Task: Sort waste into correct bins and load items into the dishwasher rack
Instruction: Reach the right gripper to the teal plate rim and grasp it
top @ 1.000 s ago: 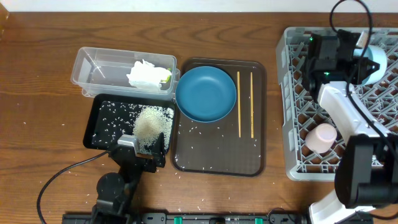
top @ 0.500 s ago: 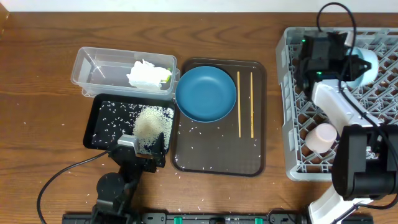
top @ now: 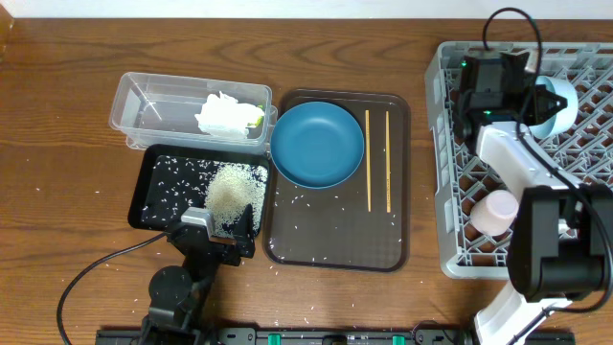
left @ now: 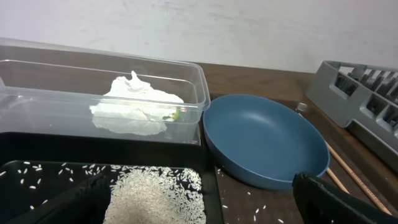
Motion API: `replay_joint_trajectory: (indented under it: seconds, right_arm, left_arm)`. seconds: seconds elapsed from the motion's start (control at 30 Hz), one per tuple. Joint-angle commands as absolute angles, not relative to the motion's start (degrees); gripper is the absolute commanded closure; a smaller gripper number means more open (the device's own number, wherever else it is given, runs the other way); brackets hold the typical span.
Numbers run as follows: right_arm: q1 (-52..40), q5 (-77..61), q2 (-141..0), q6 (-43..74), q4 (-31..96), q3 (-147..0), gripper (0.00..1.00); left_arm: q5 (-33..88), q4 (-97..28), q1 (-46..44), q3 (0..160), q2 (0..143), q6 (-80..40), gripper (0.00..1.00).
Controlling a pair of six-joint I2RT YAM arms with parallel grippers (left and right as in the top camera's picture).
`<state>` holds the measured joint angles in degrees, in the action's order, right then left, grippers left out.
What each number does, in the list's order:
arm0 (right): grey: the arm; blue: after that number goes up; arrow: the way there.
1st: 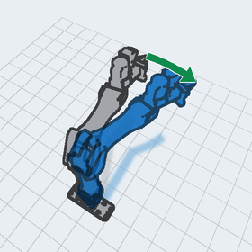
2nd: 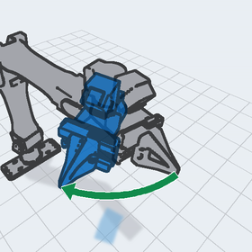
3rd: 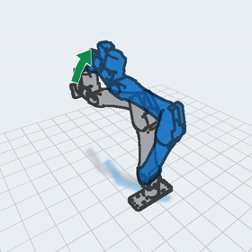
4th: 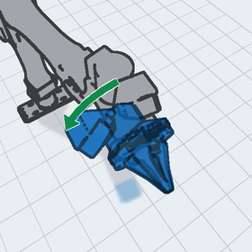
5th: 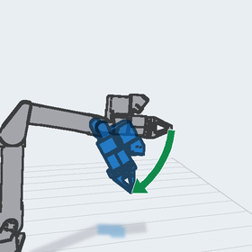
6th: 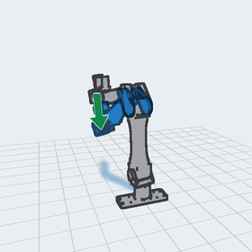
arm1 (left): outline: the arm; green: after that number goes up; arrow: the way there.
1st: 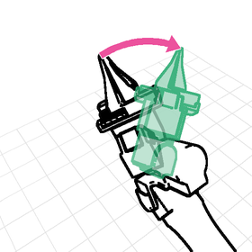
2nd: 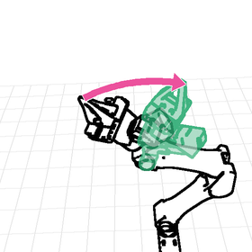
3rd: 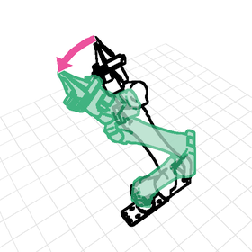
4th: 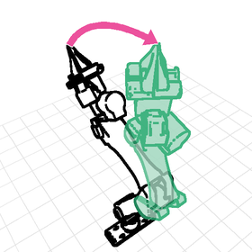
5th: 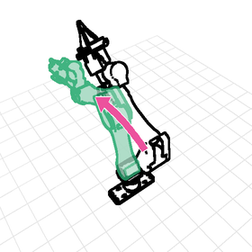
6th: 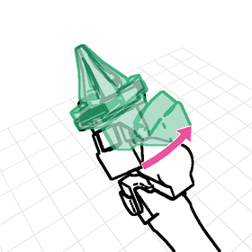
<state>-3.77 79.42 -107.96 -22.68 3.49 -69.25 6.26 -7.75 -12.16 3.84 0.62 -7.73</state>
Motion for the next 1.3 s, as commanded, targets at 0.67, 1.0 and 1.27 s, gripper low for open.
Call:
replay_joint_trajectory:
  seconds: [0.67, 1.0, 1.27]
  right_arm:
    - [-23.4, 61.0, -100.9, -24.0, 9.0, -69.8, 0.18]
    - [-25.4, -4.9, -96.5, 12.7, 25.5, -70.8, 0.28]
    - [-26.7, -9.0, -103.0, 29.7, 25.2, -70.8, 0.48]
  left_arm:
    - [7.0, -8.3, -12.3, 2.4, 0.2, -8.2, 0.04]
    - [7.0, -8.3, -12.3, 2.4, 0.2, -8.2, 0.04]
    - [7.0, -8.3, -12.3, 2.4, 0.2, -8.2, 0.04]
